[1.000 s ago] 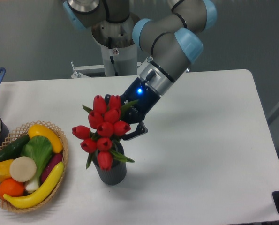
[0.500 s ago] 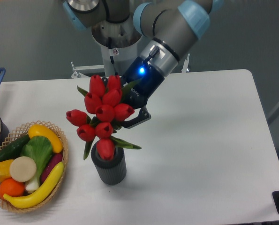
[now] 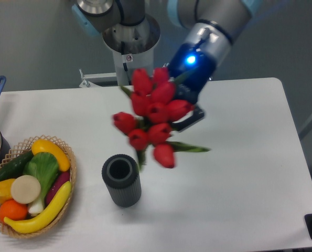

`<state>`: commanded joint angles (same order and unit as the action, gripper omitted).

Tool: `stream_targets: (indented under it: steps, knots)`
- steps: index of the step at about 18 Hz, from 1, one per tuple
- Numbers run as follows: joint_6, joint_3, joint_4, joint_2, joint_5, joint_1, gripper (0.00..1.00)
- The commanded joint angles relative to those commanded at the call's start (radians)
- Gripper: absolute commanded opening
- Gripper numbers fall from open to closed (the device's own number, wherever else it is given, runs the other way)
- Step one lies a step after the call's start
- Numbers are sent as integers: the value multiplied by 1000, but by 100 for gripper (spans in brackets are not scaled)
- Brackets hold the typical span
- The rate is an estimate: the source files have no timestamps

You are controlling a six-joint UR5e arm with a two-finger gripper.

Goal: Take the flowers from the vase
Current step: 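Carry the tulip bunch up and away from the vase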

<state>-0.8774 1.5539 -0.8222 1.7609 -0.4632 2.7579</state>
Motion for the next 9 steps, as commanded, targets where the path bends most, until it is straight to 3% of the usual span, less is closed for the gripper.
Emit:
stream_targets:
  steps: [9]
  knots:
    - [-120, 9, 0, 72, -3, 118, 37]
